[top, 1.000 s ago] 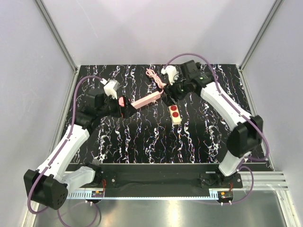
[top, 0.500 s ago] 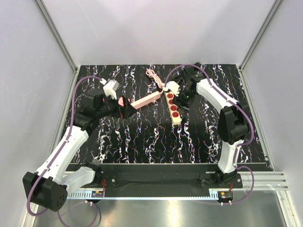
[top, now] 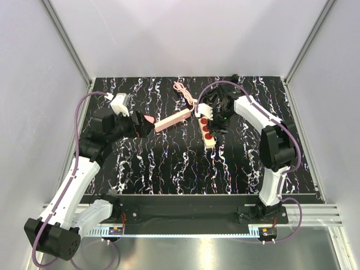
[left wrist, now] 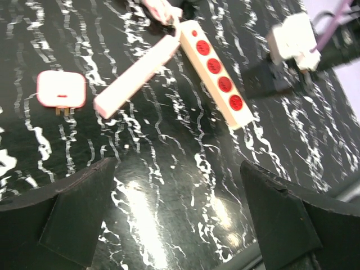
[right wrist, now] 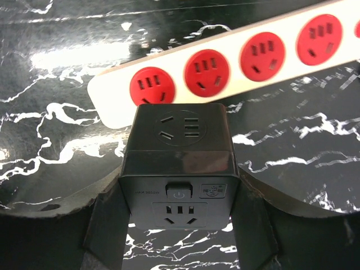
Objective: Insert the plug
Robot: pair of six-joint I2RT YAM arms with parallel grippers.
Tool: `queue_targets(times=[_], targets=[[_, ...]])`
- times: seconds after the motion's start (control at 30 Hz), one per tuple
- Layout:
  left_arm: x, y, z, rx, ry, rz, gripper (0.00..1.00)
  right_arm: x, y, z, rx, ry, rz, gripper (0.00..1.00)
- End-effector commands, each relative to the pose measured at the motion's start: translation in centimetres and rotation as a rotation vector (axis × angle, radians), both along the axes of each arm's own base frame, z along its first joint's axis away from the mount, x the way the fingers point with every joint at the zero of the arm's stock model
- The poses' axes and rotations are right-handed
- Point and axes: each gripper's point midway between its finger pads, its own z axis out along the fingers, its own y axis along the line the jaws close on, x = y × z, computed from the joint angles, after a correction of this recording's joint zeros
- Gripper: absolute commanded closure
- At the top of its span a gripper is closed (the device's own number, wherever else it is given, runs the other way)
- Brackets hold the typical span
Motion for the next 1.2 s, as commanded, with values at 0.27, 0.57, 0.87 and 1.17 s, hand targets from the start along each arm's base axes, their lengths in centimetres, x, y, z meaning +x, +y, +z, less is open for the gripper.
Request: queue_targets(times=[0.27,0.57,0.87,1.17], targets=[[0.9,2.0,1.2,0.027,-0.057,0.117,0.01,-1.0,1.7,2.0,0.046,-0.075,0.125,1.00],[1.0,2.0,1.1,0.030,-0.057,0.117,0.01,-0.6,1.7,3.0,0.039,-0.088,0.126,1.00],[0.9,2.2,1.2,0.034,-0.060,0.123,0.01,-1.7,3.0,3.7,0.076,-0.084,0.181,1.00],[0.9,2.2,1.3,0.032,-0.064,0.124,0.01,-2.3,3.0,2.0,0.046,-0.045,0.202,1.00]])
